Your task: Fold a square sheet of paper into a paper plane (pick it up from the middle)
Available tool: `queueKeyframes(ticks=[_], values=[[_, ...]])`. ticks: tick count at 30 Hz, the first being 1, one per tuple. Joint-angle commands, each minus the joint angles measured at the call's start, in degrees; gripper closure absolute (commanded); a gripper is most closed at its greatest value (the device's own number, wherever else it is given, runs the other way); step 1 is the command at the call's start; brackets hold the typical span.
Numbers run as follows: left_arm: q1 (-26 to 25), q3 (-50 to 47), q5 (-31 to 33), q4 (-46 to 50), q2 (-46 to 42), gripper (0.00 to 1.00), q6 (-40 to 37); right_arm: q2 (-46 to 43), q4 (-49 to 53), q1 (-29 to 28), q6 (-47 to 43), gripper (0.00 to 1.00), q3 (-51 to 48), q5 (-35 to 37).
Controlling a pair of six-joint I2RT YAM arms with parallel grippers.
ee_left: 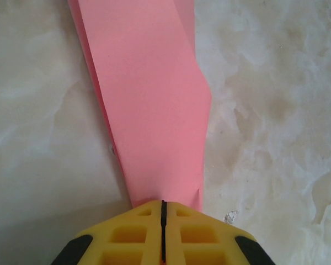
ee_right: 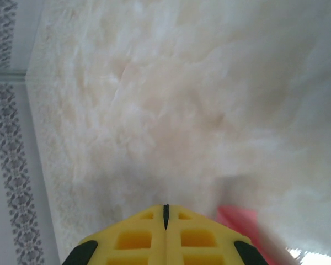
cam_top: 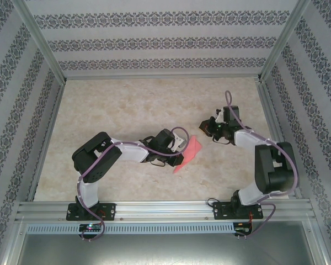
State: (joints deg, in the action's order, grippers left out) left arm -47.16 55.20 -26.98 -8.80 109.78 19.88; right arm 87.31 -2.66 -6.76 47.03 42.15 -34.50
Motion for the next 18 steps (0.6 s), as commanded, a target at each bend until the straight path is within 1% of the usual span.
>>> queueKeyframes(ticks=[1, 3, 5, 7, 13, 18], values=[[-0.81, -2.32, 0.17, 16.04, 4.73, 0.90, -0.05, -0.73, -0.07, -5.53, 1.66, 0.97, -4.07, -1.94], [-0.80, -1.92, -0.21, 16.08, 4.51, 0.89, -0.01, 0.01, -4.70, -8.08, 4.35, 0.97, -5.90, -2.28], [-0.79, -1.97, -0.15, 15.97, 4.01, 0.89, -0.02, 1.40, -4.86, -9.97, 4.23, 0.97, -5.52, -1.42], [-0.81, -1.77, -0.31, 16.25, 3.65, 0.89, -0.09, 3.79, -6.20, -10.47, 4.15, 0.97, -5.04, -1.04], [-0.83, -2.57, -0.65, 15.88, 2.52, 0.87, 0.15, 9.90, -6.19, -8.12, 1.34, 0.96, -2.52, 1.04], [-0.83, -3.09, -0.41, 16.14, 2.05, 0.87, -0.17, 10.17, -5.17, -4.36, 0.17, 0.96, -1.82, 2.41]])
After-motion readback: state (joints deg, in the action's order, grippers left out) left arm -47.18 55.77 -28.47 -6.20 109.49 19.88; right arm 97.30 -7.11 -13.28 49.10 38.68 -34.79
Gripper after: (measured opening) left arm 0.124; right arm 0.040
